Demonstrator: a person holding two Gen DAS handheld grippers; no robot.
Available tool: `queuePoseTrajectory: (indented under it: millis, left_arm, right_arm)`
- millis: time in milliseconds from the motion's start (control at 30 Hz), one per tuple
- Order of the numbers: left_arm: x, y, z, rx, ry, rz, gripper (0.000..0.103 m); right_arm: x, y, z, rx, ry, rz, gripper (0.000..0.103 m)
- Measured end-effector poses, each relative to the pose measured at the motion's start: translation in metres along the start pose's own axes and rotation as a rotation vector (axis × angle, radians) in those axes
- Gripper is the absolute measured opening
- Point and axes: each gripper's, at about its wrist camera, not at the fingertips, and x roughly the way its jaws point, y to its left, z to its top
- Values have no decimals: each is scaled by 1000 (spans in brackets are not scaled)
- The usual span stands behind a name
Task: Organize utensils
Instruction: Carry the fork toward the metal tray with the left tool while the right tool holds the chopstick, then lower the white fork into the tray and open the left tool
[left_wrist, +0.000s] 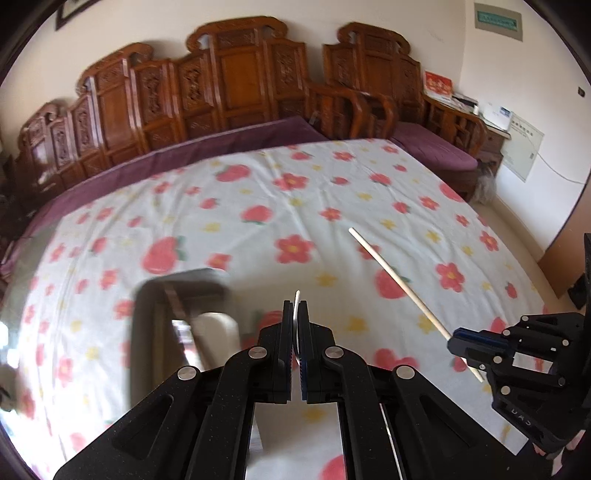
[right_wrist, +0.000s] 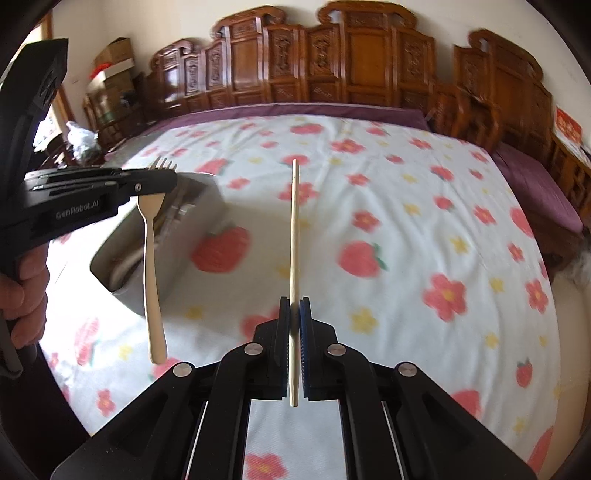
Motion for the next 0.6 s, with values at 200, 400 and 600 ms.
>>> queuePoseTrajectory:
  millis: [200,400,600]
  left_arm:
    - [-21,60,0,-35,-25,59,2]
    - [-15,101,-7,-54,-15,115,2]
    - [0,122,-18,-76,-4,122,2]
  right_arm:
    - [7,39,24,-13,-26,50,6]
    - [26,71,39,-12,-24,95,6]
    - [39,91,43,-18,-12,113,6]
